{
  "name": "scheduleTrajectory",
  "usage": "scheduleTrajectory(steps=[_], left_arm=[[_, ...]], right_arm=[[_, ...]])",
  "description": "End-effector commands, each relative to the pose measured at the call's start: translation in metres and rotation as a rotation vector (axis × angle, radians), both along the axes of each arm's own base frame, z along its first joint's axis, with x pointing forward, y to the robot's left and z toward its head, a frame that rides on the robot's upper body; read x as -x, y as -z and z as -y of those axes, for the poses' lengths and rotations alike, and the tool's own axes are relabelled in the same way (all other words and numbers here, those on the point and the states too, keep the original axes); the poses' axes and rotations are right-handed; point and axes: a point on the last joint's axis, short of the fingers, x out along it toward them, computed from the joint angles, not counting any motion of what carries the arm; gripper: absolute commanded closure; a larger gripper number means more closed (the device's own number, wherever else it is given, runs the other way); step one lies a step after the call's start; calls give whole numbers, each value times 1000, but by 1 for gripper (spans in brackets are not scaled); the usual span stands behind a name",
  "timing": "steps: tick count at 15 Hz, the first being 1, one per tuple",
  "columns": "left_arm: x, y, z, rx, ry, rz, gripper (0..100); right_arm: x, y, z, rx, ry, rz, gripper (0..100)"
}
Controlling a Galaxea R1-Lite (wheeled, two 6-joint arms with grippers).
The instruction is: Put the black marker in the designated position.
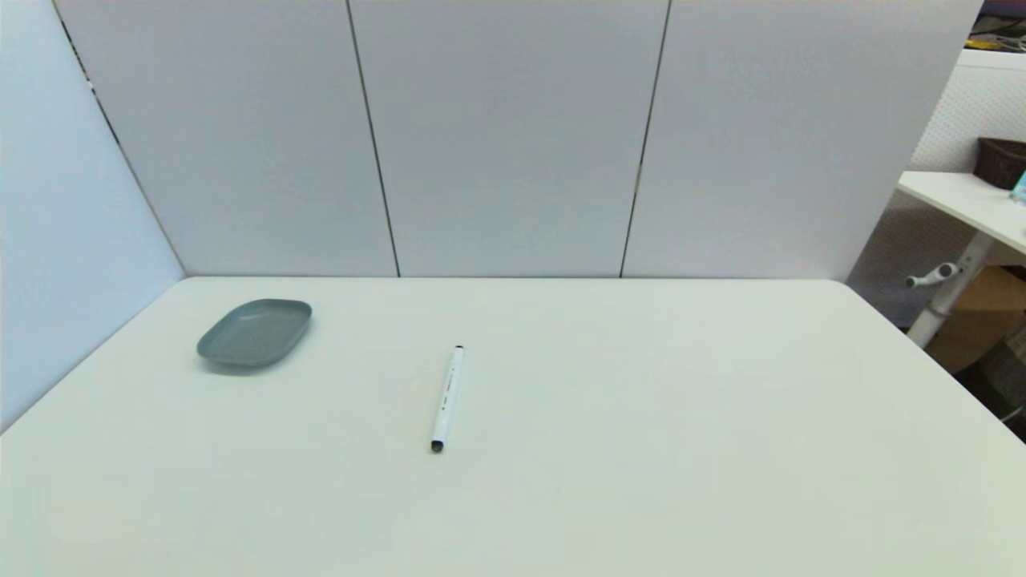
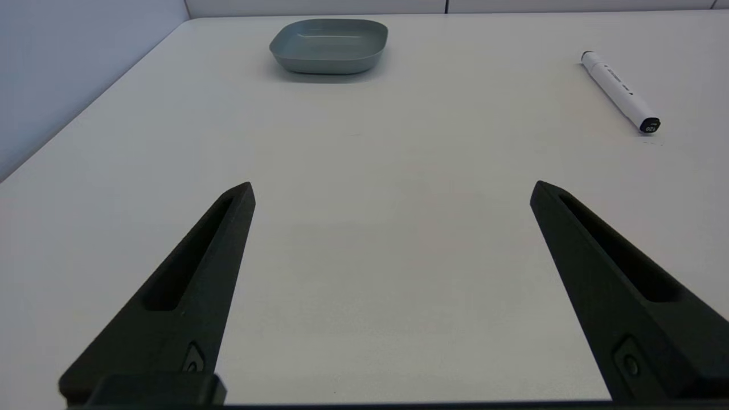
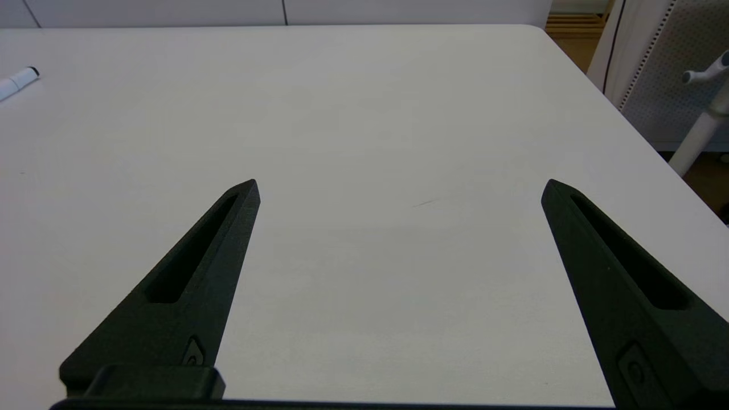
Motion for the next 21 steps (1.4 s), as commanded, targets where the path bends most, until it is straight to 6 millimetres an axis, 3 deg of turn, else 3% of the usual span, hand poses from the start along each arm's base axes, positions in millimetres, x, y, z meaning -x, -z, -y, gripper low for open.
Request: scheduleTrajectory(steps=[1, 3, 5, 6, 8, 10, 11, 12, 14, 18, 21], left_arm=[[-6, -24, 0, -32, 2, -10, 0], [-25, -77, 0, -94, -3, -48, 0], [-50, -142, 2, -142, 105, -61, 0], [-70, -183, 5, -148, 178, -100, 0], [-113, -237, 14, -223, 269, -157, 0], [-166, -272, 37, -266, 389, -216, 0], [-189, -280, 54, -273, 444, -258, 0], [-219, -280, 79, -275, 489, -313, 0], [-259, -254, 131, -241, 485, -453, 0], [-303, -188, 221, -58, 299, -670, 0], [-328, -140, 245, -4, 194, -774, 0]], right_arm=[[0, 0, 0, 0, 0, 1, 0], [0, 0, 0, 0, 0, 1, 0], [0, 0, 0, 0, 0, 1, 0], [0, 0, 0, 0, 0, 1, 0], [0, 0, 0, 0, 0, 1, 0], [0, 0, 0, 0, 0, 1, 0], [0, 0, 0, 0, 0, 1, 0], [0, 0, 0, 0, 0, 1, 0], [0, 0, 0, 0, 0, 1, 0], [0, 0, 0, 0, 0, 1, 0], [0, 0, 0, 0, 0, 1, 0]])
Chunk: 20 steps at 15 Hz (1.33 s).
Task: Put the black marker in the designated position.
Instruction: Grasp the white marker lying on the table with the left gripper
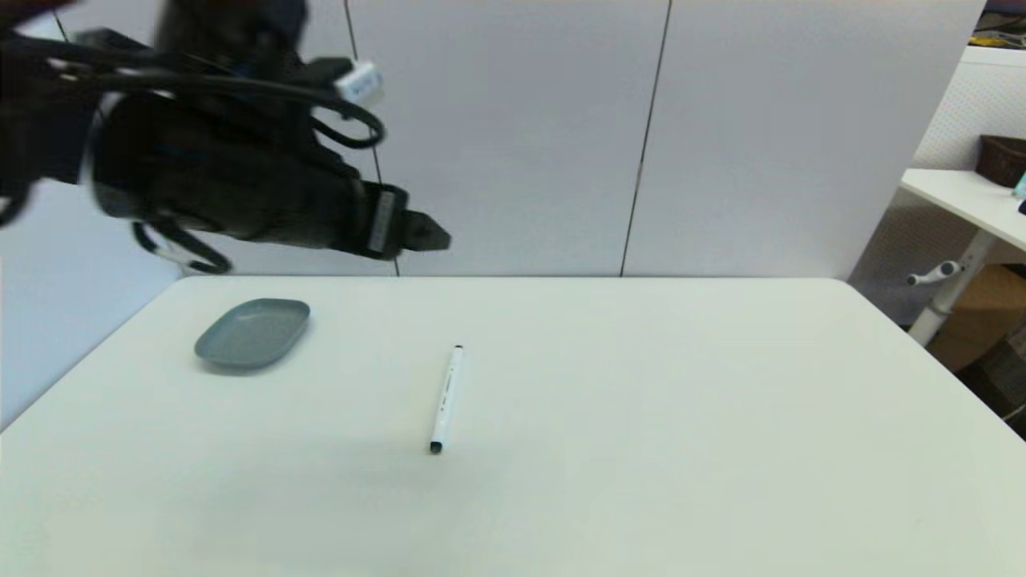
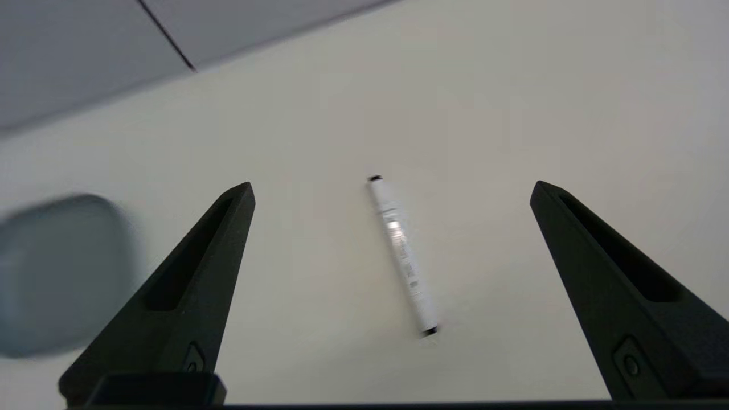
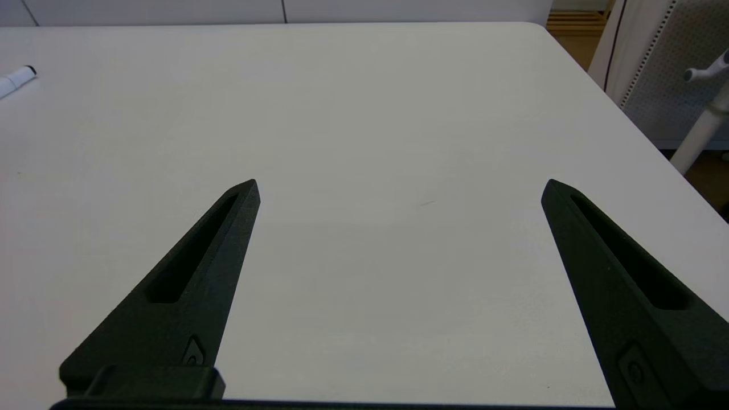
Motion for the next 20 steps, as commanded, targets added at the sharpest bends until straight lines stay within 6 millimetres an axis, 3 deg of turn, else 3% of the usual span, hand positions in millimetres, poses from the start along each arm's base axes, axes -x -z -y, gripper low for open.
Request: scheduleTrajectory(steps=[1, 3, 5, 12, 20], left_arm=[[-54, 102, 77, 4, -232, -247, 0], [-62, 123, 83, 17, -331, -278, 0], [-66, 132, 83, 6, -357, -289, 0], [-52, 137, 69, -70, -385, -358, 0], [-48, 144, 59, -19, -245, -327, 0]], right_arm=[[0, 0, 0, 0, 0, 1, 0], [0, 0, 0, 0, 0, 1, 0], [0, 0, 0, 0, 0, 1, 0], [0, 0, 0, 0, 0, 1, 0], [0, 0, 0, 0, 0, 1, 0]])
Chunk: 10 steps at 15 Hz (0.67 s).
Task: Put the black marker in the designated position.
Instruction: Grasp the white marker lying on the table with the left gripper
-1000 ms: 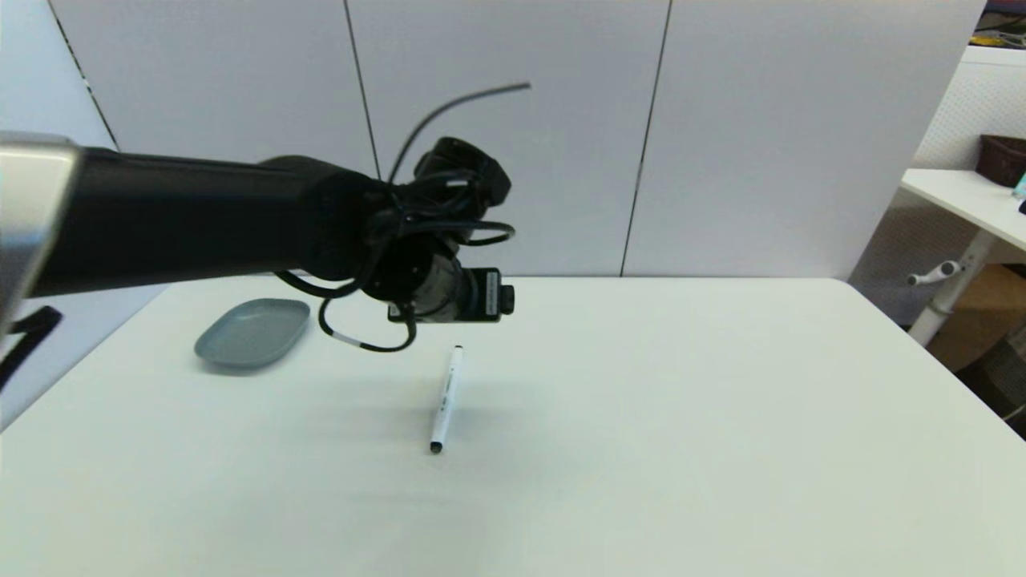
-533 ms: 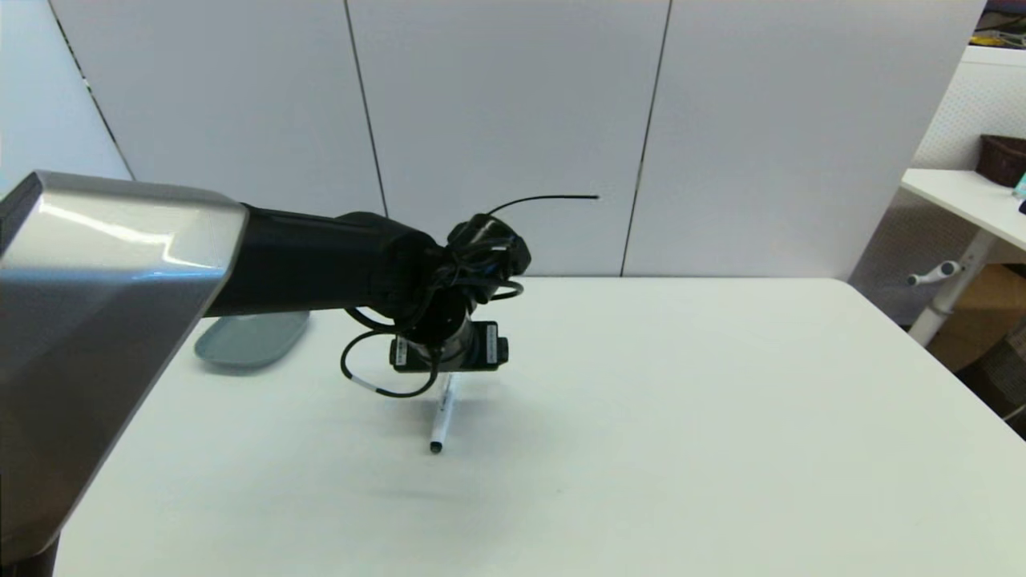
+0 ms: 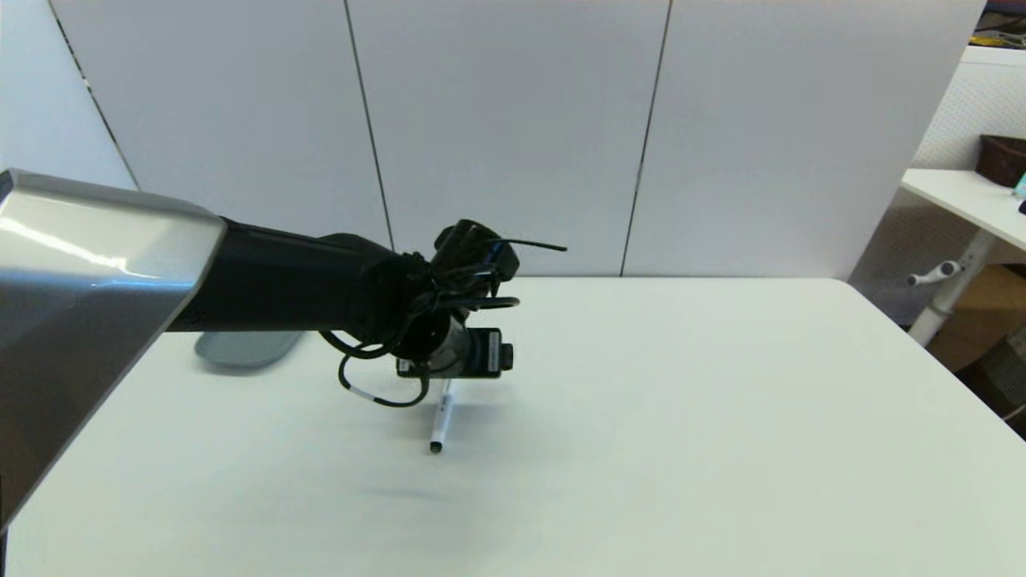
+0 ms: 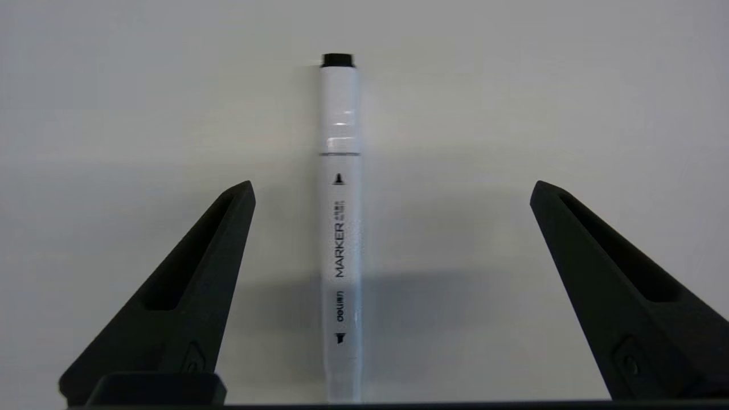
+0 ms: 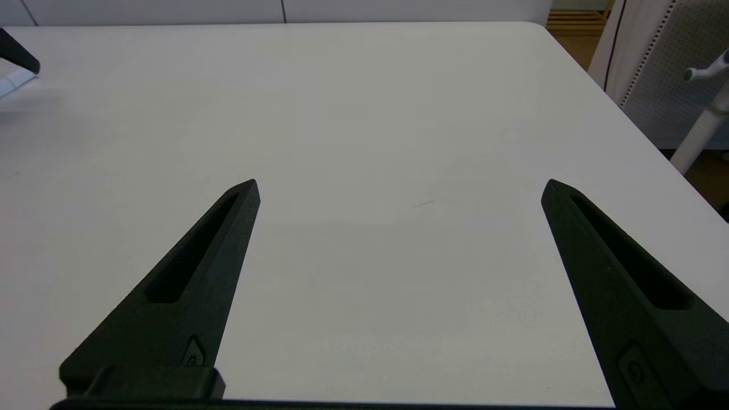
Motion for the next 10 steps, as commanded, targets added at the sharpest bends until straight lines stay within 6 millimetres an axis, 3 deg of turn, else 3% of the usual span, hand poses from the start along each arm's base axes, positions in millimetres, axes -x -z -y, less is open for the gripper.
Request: scheduleTrajectory(steps=[1, 4, 10], left_arm=[[7, -1, -11, -14, 21, 2, 0], [6, 4, -24, -40, 104, 13, 0], [3, 11, -26, -37, 110, 1, 0]], right_arm=[[0, 0, 0, 0, 0, 0, 0], [0, 0, 0, 0, 0, 0, 0], [0, 0, 0, 0, 0, 0, 0]])
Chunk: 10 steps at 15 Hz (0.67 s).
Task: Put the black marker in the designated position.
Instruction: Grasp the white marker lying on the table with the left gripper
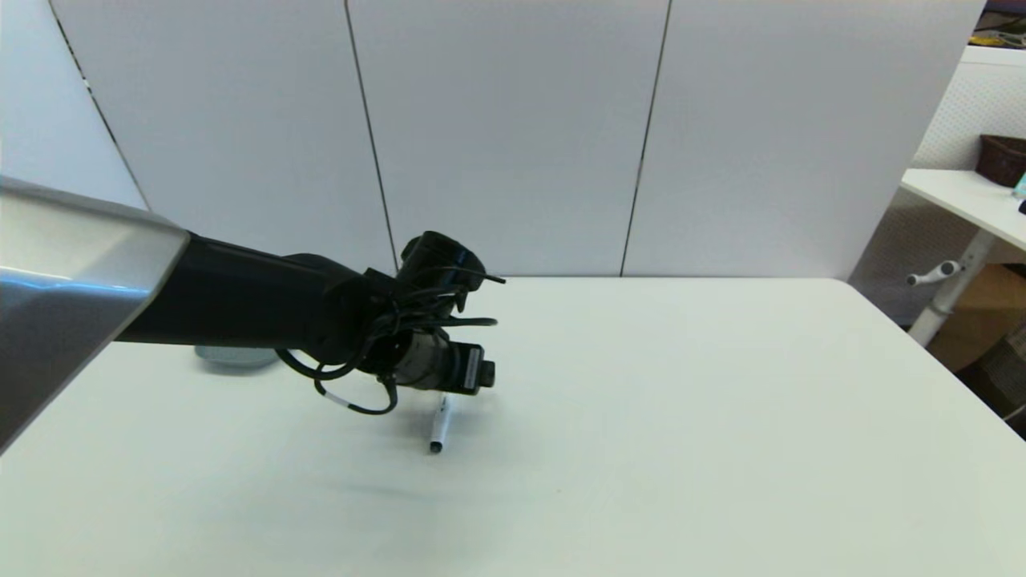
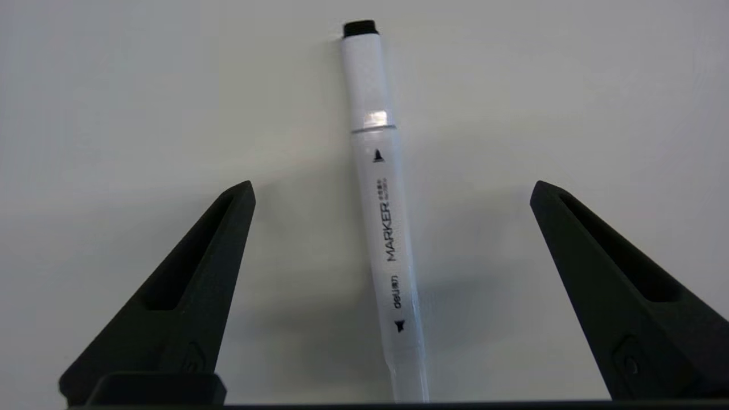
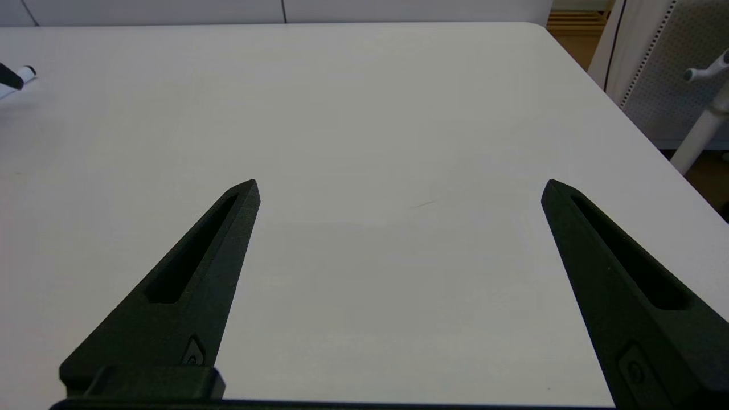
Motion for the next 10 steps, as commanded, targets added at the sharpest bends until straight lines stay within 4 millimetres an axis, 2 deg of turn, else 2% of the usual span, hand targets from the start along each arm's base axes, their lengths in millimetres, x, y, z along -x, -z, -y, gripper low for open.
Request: scheduleTrajectory(steps=[1, 10], left_arm=[[-2, 2, -4, -6, -18, -7, 0], [-8, 16, 0, -26, -20, -33, 0]], right_arm=[[0, 0, 0, 0, 0, 0, 0], [0, 0, 0, 0, 0, 0, 0]])
